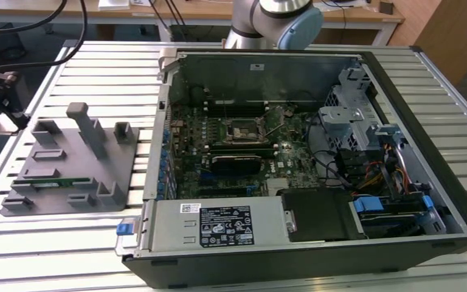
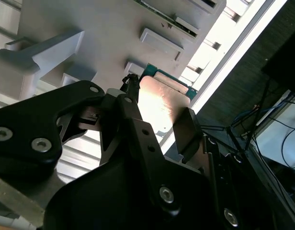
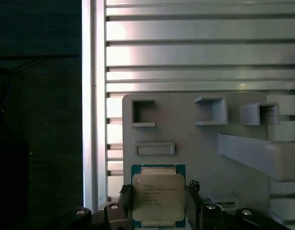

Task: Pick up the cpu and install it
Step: 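Pick up the cpu and move it towards the insertion slot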

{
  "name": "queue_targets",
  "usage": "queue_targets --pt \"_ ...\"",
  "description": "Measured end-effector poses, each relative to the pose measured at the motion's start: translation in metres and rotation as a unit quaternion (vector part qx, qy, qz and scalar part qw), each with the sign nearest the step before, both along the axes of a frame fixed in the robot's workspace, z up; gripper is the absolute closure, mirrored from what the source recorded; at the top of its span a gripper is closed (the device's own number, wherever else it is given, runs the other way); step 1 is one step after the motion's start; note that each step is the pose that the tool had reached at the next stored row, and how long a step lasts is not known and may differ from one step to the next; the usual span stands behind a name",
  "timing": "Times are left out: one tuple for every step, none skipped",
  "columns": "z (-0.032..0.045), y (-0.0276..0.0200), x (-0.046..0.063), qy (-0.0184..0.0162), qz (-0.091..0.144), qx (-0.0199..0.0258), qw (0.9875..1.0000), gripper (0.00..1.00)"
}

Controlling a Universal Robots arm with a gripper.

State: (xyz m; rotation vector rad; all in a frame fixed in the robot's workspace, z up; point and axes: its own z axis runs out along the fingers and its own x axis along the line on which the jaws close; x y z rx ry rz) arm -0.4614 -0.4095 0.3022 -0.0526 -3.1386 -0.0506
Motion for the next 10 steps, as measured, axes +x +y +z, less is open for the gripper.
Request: queue_targets --pt "0.0015 0.0 0.0 0.0 0.0 0.0 1.0 0.47" --pt "0.0031 0.0 0.0 0.0001 0.0 0.0 1.0 0.47" --pt "0.0046 0.0 0.0 0.0 0.0 0.0 1.0 0.47" --pt "0.0062 0.0 0.0 0.0 0.0 0.0 1.0 0.47" --pt "0.0076 0.0 0.0 0.0 0.0 0.0 1.0 0.47" --pt "0.0092 0.0 0.0 0.0 0.0 0.0 1.0 0.47" --pt "0.0108 0.0 0.0 0.0001 0.0 0.0 1.0 0.47" --pt "0.0123 0.0 0.0 0.0001 0.0 0.0 1.0 0.47" --pt "0.0138 0.0 0.0 0.0 0.0 0.0 1.0 0.47" --pt "0.0152 0.0 0.0 0.0 0.0 0.0 1.0 0.47"
